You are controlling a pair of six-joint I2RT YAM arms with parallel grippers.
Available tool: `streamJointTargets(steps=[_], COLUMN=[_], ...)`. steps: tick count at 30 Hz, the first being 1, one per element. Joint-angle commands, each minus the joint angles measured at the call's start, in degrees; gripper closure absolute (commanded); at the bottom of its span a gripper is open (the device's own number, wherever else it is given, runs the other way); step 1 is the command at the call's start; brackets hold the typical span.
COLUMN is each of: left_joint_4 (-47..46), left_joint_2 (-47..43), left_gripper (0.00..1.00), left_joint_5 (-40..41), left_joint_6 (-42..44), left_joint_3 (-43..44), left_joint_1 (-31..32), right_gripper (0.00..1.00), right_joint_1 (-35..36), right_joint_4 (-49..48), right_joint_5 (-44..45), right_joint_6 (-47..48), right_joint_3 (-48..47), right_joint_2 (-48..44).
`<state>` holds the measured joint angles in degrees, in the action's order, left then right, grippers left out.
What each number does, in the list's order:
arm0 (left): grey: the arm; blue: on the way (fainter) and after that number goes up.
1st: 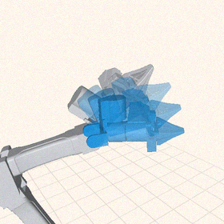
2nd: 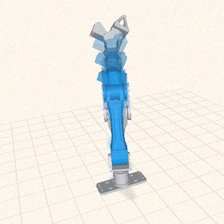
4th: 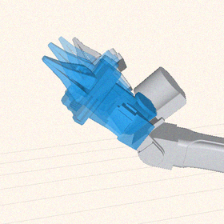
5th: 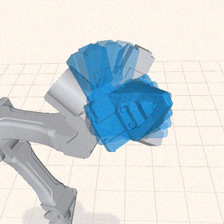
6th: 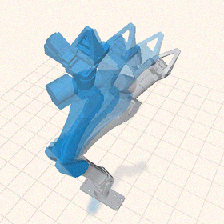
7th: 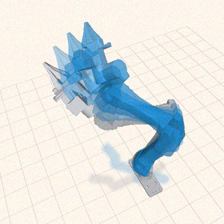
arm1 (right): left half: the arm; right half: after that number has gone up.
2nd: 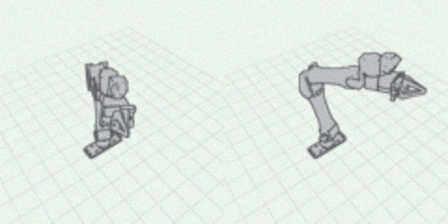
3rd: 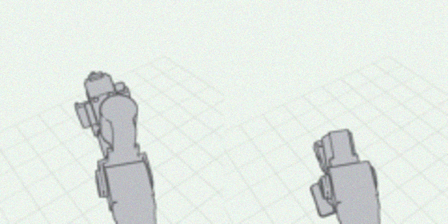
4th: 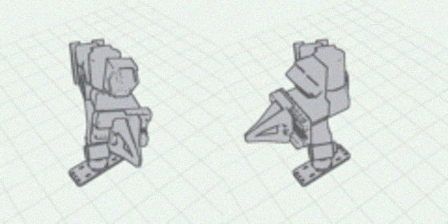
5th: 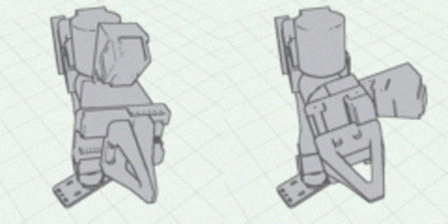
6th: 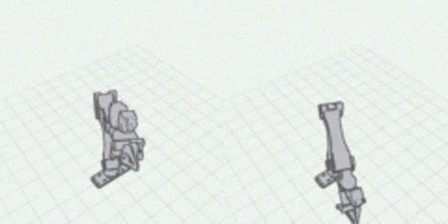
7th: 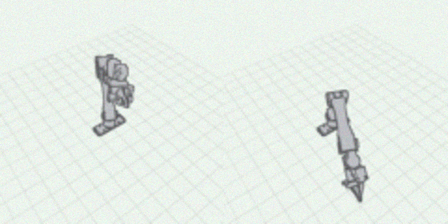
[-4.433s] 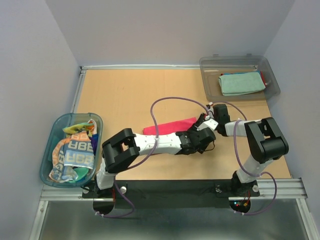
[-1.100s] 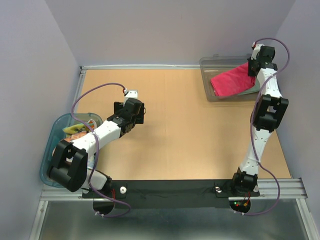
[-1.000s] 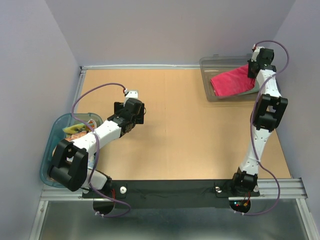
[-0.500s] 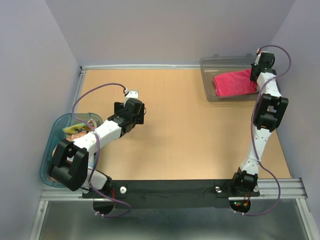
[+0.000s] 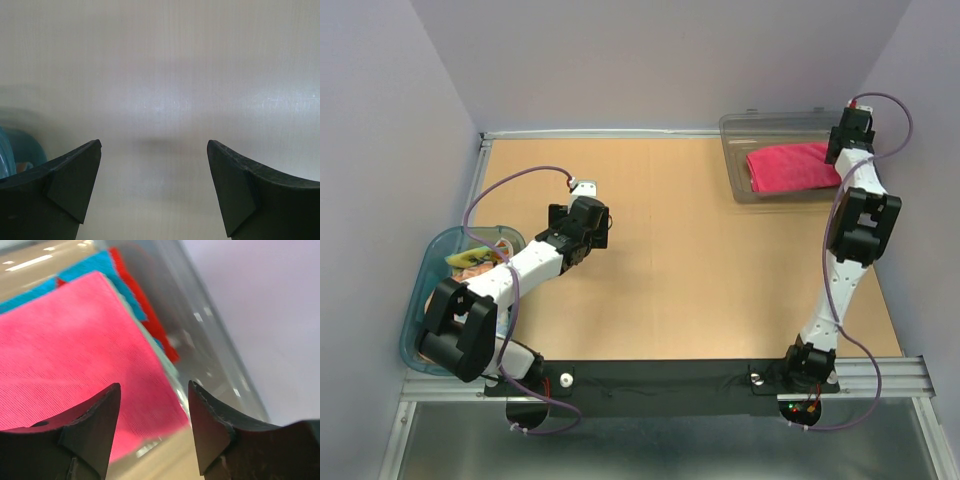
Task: Fold and stack the towels
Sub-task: Neatly place the folded towel into the bin, then grab crumpled towel
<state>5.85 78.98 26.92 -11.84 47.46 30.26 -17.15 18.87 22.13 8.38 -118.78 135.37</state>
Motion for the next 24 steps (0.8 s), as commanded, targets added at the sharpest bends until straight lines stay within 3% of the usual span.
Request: streamJointTargets(steps=[1, 6, 8, 12, 17, 20, 23, 24], left_joint_4=[-0.4, -0.4, -0.31, 2.93, 17.4, 19.55, 22.35, 23.5], left_joint_2=[-3.04, -6.9, -8.48, -10.16, -9.28, -11.38, -12.97, -14.11], left_gripper=[0.01, 0.01, 0.01, 0.01, 0.01, 0.01, 0.02, 0.03], left_joint_5=[0.59, 1.2, 2.35, 6.03, 10.08, 14.02, 12.55, 12.63], left_joint_6=[0.06, -0.73, -0.91, -5.11, -16.27, -19.79, -21.81, -23.22], left_joint_3=[0.7, 0.61, 0.53, 1.23, 6.49, 6.51, 6.67, 6.16], left_joint_1=[-0.11, -0.11, -0.2, -1.78, -8.01, -9.25, -15.21, -20.89], right_gripper=[0.37, 0.3, 0.22, 0.11, 0.02, 0.0, 0.0, 0.0], right_joint_1=[1.24, 3.96, 5.28, 8.61, 16.69, 22.76, 27.68, 29.69], right_joint_4=[-4.9, -4.81, -4.81, -4.46, -1.65, -0.77, 0.2, 0.72], right_joint_5=[8.45, 2.41, -1.37, -15.75, -28.34, -31.7, -35.57, -36.62], right_joint_6=[-2.93, -8.11, -11.8, -17.6, -20.51, -21.04, -21.3, -21.22], right_joint_3=[3.1, 13.47, 20.23, 31.4, 44.39, 48.81, 53.21, 55.39], right_joint_2=[-11.61, -22.68, -29.62, -40.61, -51.41, -54.85, -57.49, -58.11])
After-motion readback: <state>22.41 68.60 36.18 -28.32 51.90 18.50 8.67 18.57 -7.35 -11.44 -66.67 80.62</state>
